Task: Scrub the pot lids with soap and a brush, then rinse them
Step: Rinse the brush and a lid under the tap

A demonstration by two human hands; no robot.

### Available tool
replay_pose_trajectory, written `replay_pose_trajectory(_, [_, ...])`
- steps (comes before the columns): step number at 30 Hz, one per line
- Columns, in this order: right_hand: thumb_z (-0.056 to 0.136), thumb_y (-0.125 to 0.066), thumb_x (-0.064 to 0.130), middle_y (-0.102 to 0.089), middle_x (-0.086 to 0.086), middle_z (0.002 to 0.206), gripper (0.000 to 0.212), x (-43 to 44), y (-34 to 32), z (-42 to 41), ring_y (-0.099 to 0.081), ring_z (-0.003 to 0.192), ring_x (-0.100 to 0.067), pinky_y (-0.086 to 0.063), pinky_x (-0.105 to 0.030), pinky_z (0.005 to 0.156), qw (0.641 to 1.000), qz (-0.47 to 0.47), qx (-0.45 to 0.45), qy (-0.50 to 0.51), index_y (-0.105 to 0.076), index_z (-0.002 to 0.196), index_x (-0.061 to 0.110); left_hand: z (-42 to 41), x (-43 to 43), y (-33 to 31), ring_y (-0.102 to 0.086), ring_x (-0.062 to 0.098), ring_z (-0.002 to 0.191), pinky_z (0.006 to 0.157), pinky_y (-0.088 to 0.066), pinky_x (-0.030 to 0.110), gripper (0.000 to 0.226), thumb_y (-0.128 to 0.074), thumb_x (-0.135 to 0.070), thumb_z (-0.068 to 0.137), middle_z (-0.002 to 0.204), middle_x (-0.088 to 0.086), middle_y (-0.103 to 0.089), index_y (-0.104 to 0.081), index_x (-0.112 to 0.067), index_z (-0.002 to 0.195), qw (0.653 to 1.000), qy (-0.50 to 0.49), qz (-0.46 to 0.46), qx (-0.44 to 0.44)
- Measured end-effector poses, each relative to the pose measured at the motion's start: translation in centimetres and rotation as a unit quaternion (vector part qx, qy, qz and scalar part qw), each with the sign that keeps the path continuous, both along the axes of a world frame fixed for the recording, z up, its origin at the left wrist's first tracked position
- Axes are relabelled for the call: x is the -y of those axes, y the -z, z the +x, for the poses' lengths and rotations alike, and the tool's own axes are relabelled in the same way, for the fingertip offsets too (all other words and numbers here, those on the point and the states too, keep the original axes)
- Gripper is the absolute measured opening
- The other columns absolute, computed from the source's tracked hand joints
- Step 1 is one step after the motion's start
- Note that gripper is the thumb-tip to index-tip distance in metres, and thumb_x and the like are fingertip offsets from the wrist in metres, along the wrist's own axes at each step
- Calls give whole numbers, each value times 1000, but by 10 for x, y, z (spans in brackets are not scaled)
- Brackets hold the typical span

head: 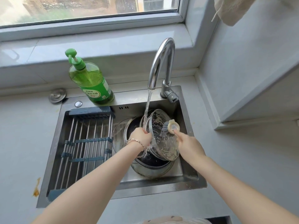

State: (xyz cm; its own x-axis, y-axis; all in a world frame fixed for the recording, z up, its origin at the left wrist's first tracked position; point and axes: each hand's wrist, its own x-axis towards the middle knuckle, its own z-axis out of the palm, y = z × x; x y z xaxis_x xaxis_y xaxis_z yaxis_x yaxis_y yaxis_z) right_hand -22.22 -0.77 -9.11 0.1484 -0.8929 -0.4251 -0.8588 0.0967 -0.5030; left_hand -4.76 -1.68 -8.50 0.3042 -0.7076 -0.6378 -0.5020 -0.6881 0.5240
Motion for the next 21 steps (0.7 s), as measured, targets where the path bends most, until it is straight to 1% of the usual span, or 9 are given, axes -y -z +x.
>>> replay_pose_trajectory(3, [101, -28, 23, -60, -19, 113, 42, 6, 9, -12, -55, 101, -36, -40, -35, 76, 996, -14, 34, 78, -32, 143, 26, -14, 4, 5, -65, 26, 74, 75, -54, 33, 28, -51, -32, 91, 71, 5, -58, -51, -13, 70, 999, -1, 41, -2])
replay_pose_trajectory(5, [102, -25, 22, -60, -22, 110, 35, 15, 17, -28, -55, 98, -37, -38, -36, 73, 988, -11, 28, 148, -40, 131, 11, -22, 8, 10, -61, 23, 63, 69, -54, 30, 30, -50, -37, 91, 70, 5, -59, -53, -9, 81, 998, 4, 65, 0])
replay_pose_trajectory(7, [102, -24, 21, -60, -22, 106, 31, 26, 29, -47, -55, 94, -37, -37, -36, 70, 979, -6, 0, 206, -46, 116, 5, -27, 9, 17, -57, 22, 57, 68, -55, 32, 27, -50, -34, 92, 69, 6, -57, -48, -9, 82, 997, -2, 75, 0])
replay_pose_trajectory(10, [100, -28, 13, -58, -26, 110, 29, 40, 43, -66, -54, 100, -40, -38, -38, 75, 965, -5, -16, 261, -50, 112, -1, -32, 7, 26, -58, 23, 66, 62, -51, 28, 19, -47, -28, 95, 78, 6, -57, -50, -9, 98, 996, -4, 92, 7])
replay_pose_trajectory(12, [99, -28, 9, -54, -28, 114, 30, 47, 51, -70, -51, 104, -41, -38, -39, 79, 963, -7, -12, 268, -50, 115, -5, -33, 7, 32, -63, 26, 81, 70, -54, 30, 27, -46, -24, 95, 97, 11, -62, -52, -7, 114, 995, -14, 97, 7])
replay_pose_trajectory(15, [98, -30, 4, -47, -30, 120, 30, 49, 59, -72, -48, 107, -42, -37, -39, 86, 967, -3, -20, 256, -49, 117, -9, -28, 7, 32, -66, 30, 86, 79, -55, 36, 25, -50, -26, 90, 97, 13, -65, -56, -4, 101, 996, -19, 71, 49])
replay_pose_trajectory(18, [93, -37, 2, -43, -28, 124, 30, 45, 62, -69, -44, 111, -42, -36, -39, 92, 966, -9, -37, 255, -49, 120, -7, -14, 3, 26, -69, 33, 70, 66, -59, 41, 22, -51, -18, 87, 76, 15, -66, -51, -5, 71, 997, -66, 38, -4])
replay_pose_trajectory(19, [91, -41, 2, -42, -26, 126, 35, 44, 61, -67, -41, 114, -41, -34, -39, 95, 966, -20, -48, 253, -47, 124, -5, -7, -1, 23, -69, 32, 65, 61, -59, 42, 22, -51, -15, 87, 73, 14, -64, -49, -5, 68, 995, -89, 35, -22])
replay_pose_trajectory(21, [86, -48, 4, -37, -20, 131, 53, 40, 55, -58, -34, 119, -38, -28, -39, 102, 968, -51, -67, 237, -37, 138, 2, 6, -11, 15, -68, 33, 68, 57, -59, 43, 14, -52, -12, 87, 80, 17, -62, -49, -5, 75, 993, -114, 24, -33])
